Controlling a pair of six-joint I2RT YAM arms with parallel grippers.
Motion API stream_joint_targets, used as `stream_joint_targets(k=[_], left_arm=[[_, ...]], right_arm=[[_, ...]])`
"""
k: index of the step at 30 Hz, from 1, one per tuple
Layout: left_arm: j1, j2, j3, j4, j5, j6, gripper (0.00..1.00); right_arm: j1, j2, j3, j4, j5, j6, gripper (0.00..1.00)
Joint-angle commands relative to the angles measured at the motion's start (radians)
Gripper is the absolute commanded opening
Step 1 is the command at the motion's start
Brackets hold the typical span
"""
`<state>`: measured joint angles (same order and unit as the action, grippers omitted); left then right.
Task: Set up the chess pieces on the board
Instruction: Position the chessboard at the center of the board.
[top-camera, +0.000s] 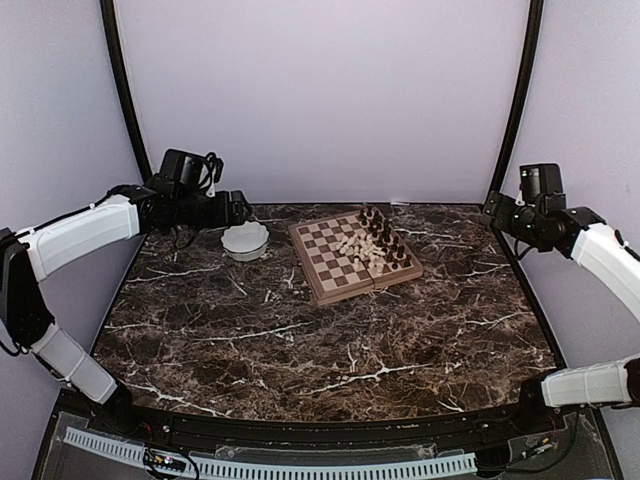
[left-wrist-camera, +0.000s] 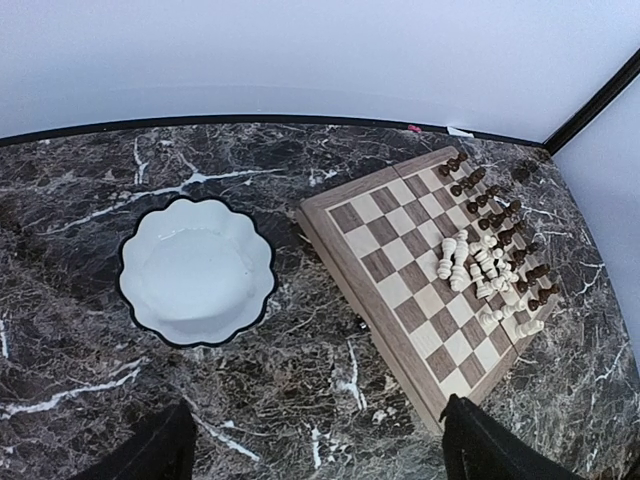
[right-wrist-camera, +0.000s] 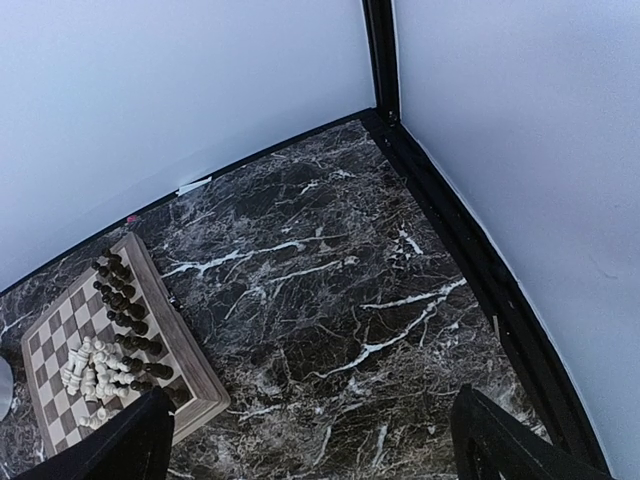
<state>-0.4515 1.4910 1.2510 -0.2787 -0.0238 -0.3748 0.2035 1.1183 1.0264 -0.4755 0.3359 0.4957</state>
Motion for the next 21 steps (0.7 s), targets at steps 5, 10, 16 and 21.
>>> stream_joint_targets(k=[5, 10, 16, 21], left_arm=[[0.01, 0.163, 0.216, 0.031, 0.097, -0.017, 0.88], [0.011, 0.3, 0.343, 0.052, 0.15, -0.031, 0.88], [0.012, 0.443, 0.444, 0.093, 0.24, -0.063, 0.88], [0.013, 0.562, 0.517, 0.107, 0.328, -0.102, 0.88]], right_arm=[[-0.014, -0.165, -0.114, 0.11, -0.214, -0.07, 0.99], [-0.015, -0.201, -0.172, 0.094, -0.35, -0.066, 0.89], [-0.015, -0.196, -0.243, 0.061, -0.454, -0.041, 0.83], [-0.014, -0.228, -0.297, 0.056, -0.515, -0.033, 0.81]])
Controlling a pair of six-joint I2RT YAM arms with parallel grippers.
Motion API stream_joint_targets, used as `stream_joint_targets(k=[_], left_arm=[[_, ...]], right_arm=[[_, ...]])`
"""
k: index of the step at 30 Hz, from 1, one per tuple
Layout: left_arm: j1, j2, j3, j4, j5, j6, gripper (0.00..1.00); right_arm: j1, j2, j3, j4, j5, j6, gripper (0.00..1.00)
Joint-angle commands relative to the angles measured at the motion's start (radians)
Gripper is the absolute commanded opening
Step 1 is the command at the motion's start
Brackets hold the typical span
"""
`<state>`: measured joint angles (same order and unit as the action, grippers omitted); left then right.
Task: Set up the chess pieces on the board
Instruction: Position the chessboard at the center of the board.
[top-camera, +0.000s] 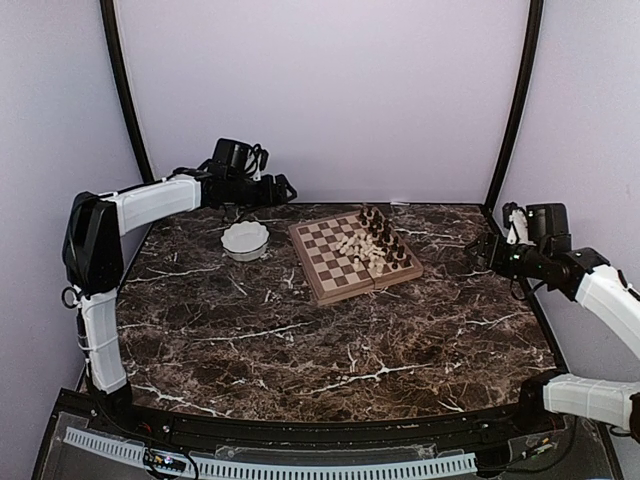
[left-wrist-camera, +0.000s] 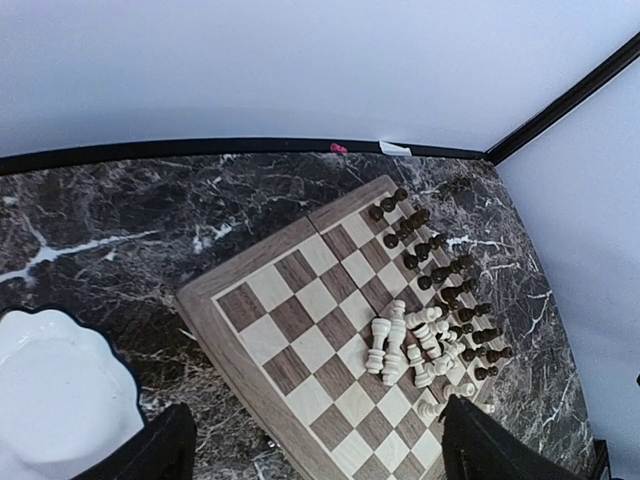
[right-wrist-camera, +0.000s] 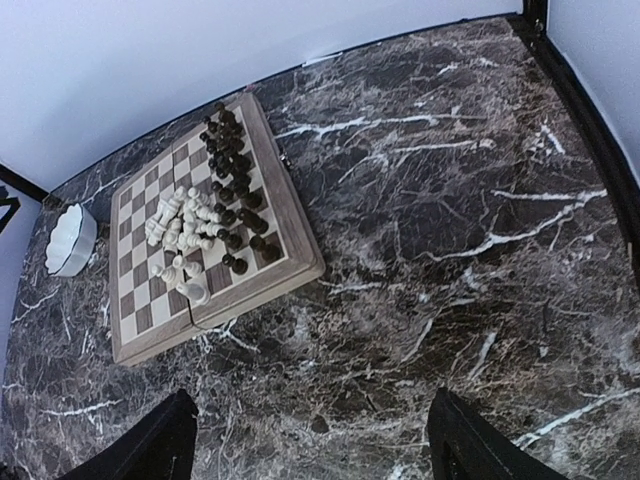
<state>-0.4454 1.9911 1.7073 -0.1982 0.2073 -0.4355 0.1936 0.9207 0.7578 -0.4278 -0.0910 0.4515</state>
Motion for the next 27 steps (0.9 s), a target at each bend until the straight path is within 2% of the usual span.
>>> stream_joint_targets(k=[1, 6, 18, 27], left_arm=[[0.007, 0.09, 0.075, 0.033, 0.118, -0.048, 0.88], [0.007, 0.185, 0.127, 0.049, 0.127, -0.072, 0.88], [0.01, 0.436, 0.375, 0.09, 0.098, -0.131, 0.88], [0.017, 0.703, 0.77, 0.005, 0.088, -0.126, 0.88]], right_arm=[[-0.003, -0.029, -0.037, 0.005, -0.105, 0.015, 0.8], [0.011, -0.024, -0.07, -0.011, -0.148, 0.033, 0.75], [0.026, -0.022, -0.098, -0.079, -0.174, 0.015, 0.73], [0.041, 0.03, -0.119, -0.037, -0.196, 0.029, 0.73]])
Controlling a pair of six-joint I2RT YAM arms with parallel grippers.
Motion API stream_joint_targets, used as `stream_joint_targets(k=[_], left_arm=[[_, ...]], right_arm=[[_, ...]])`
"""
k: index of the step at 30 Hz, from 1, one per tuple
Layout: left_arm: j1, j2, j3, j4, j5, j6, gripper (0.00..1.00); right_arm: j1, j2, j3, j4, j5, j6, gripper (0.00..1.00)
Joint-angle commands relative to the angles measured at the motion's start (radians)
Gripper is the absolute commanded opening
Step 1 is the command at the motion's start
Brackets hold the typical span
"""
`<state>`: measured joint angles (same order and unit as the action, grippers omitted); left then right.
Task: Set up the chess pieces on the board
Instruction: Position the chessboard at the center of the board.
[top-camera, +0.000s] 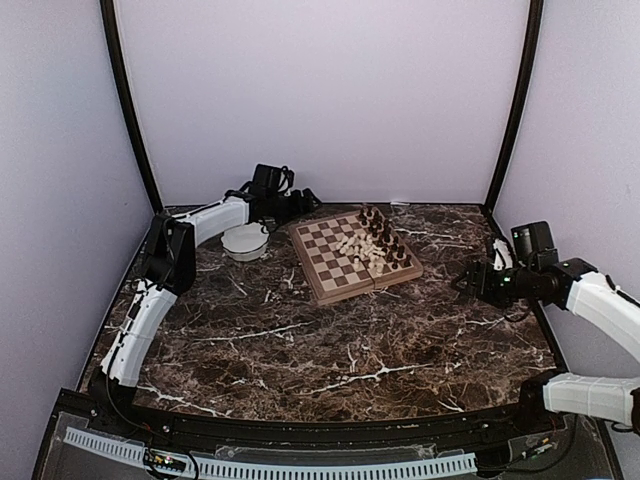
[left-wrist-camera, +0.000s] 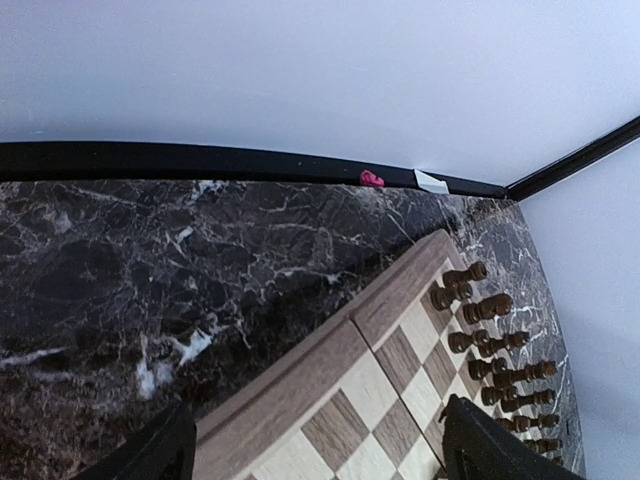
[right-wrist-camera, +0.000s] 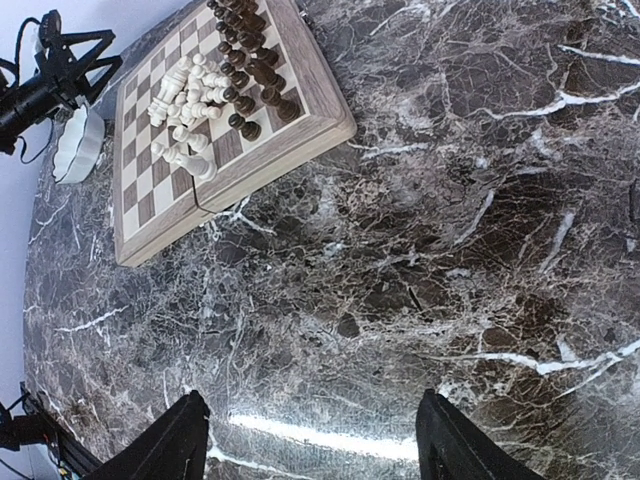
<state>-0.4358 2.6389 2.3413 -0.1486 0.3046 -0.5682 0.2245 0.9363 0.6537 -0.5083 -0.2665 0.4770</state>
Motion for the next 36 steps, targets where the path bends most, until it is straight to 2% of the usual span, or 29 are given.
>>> stream_joint_targets(k=[1, 6, 15, 24, 32, 36], left_arm=[[0.008, 0.064, 0.161, -0.041, -0.018, 0.011, 0.88], [0.011, 0.098, 0.172, -0.02, -0.016, 0.023, 0.89], [0.007, 0.106, 0.162, -0.151, 0.114, 0.036, 0.88], [-0.009, 0.001, -0.031, -0.13, 0.239, -0.019, 0.86], [-0.082, -0.045, -0.109, -0.159, 0.233, 0.014, 0.81], [-0.108, -0.103, -0.222, -0.161, 0.228, 0.021, 0.79]], right_arm=[[0.011, 0.018, -0.018, 0.05, -0.022, 0.004, 0.73], [0.014, 0.043, -0.037, 0.104, -0.035, 0.013, 0.73], [0.013, 0.119, -0.049, 0.249, -0.013, 0.045, 0.74], [0.014, 0.232, -0.035, 0.394, 0.009, 0.013, 0.75], [0.013, 0.273, -0.003, 0.394, 0.034, -0.027, 0.76], [0.01, 0.271, -0.015, 0.402, 0.051, -0.001, 0.77]])
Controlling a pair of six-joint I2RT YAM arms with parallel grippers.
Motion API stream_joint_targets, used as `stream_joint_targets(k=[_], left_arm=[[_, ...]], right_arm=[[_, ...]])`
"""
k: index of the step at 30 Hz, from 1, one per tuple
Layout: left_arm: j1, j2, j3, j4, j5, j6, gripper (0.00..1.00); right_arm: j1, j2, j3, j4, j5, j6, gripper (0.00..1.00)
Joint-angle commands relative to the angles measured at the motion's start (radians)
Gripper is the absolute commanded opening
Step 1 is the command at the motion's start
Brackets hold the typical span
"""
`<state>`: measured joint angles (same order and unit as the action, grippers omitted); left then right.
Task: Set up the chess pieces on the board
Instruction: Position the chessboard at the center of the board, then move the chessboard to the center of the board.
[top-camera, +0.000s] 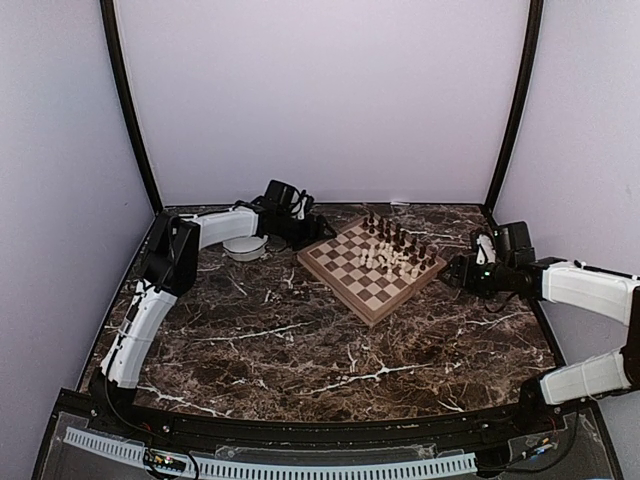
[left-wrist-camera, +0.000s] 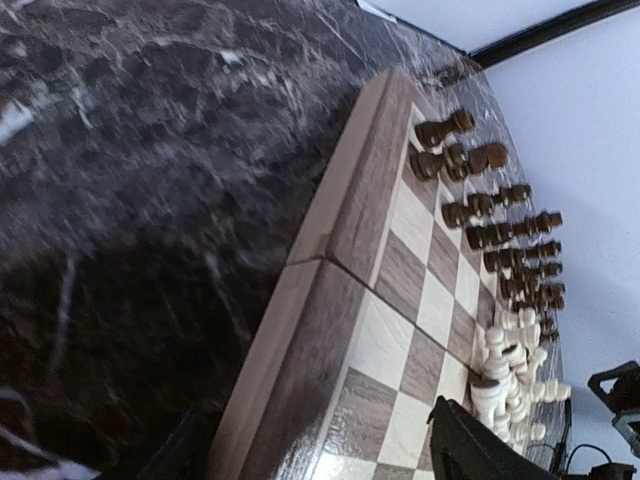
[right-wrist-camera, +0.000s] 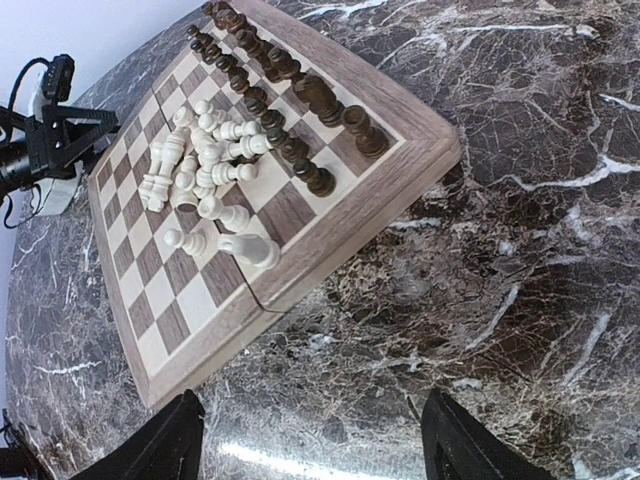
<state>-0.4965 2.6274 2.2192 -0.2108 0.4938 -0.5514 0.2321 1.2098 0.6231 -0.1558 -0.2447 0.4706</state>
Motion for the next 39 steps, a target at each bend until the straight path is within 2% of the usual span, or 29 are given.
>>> stream_joint_targets(k=[1, 7, 13, 16, 22, 28, 33, 39], left_arm=[[-0.051, -0.101, -0.132, -0.094, 0.036, 0.005, 0.78], [-0.089, -0.148, -0.163, -0.1, 0.029, 0.014, 0.76], [-0.149, -0.191, -0.185, -0.124, 0.014, 0.012, 0.71], [-0.173, -0.253, -0.263, -0.113, 0.011, -0.003, 0.67], [-0.193, -0.404, -0.438, -0.042, -0.022, -0.047, 0.65], [-0.191, -0.517, -0.568, 0.009, -0.094, -0.067, 0.63], [-0.189, -0.535, -0.604, 0.032, -0.077, -0.093, 0.61], [-0.186, -0.54, -0.646, 0.018, -0.013, -0.056, 0.61]], right_arm=[[-0.001, -0.003, 0.009, 0.055, 0.029, 0.018, 0.77], [-0.034, 0.005, 0.006, 0.054, 0.058, 0.055, 0.75], [-0.082, 0.047, 0.101, -0.011, 0.1, 0.048, 0.72], [-0.107, 0.11, 0.176, -0.016, 0.105, 0.081, 0.69], [-0.185, 0.275, 0.373, -0.045, 0.099, 0.114, 0.61], [-0.284, 0.468, 0.505, -0.05, 0.027, 0.121, 0.49], [-0.32, 0.598, 0.57, -0.011, -0.04, 0.132, 0.38], [-0.327, 0.737, 0.681, 0.004, -0.126, 0.152, 0.24]])
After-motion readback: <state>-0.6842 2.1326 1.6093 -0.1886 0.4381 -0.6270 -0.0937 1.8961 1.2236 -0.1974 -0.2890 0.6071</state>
